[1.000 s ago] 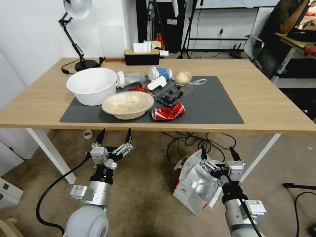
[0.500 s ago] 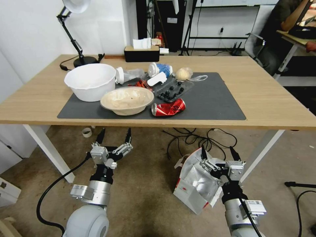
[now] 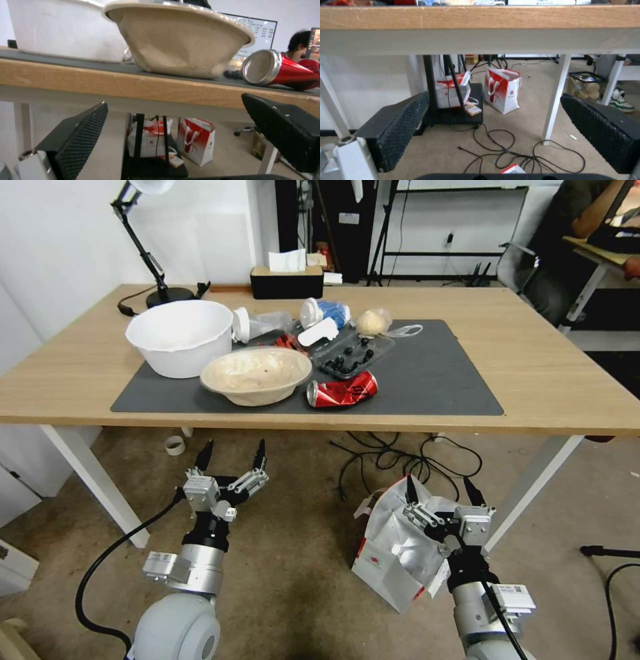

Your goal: Pick up the food delivery bag from the floor and place it on the table.

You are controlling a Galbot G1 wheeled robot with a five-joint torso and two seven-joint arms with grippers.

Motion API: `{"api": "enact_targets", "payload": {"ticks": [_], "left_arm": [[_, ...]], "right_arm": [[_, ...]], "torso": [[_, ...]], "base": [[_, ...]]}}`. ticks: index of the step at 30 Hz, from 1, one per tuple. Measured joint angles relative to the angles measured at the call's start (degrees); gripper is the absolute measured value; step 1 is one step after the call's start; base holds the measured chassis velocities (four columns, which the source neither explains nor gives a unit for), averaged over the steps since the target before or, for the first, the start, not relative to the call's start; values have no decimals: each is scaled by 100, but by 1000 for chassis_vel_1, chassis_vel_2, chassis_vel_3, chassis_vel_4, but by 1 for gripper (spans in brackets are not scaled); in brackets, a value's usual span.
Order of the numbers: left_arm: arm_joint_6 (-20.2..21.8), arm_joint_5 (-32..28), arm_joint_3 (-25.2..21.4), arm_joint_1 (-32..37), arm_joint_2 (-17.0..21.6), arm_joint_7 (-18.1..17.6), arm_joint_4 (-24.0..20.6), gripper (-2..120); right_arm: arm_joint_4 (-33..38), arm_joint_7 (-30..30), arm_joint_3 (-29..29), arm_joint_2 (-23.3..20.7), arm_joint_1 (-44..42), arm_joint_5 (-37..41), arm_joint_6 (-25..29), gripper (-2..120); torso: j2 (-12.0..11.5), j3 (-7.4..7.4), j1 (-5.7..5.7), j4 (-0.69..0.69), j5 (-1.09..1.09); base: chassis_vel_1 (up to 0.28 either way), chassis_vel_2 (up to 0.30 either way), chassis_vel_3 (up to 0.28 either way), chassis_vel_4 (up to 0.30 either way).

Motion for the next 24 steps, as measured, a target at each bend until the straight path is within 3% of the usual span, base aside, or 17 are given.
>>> {"api": "enact_targets", "payload": {"ticks": [24], "left_arm": [[-26,67,12,74,-102,6,2,100]], "right_arm": [[44,-18,69,-126,-38,44,-5,100]], "torso": [[-568,-352,-217,0,0]], "base": [[0,0,0,0]]}}
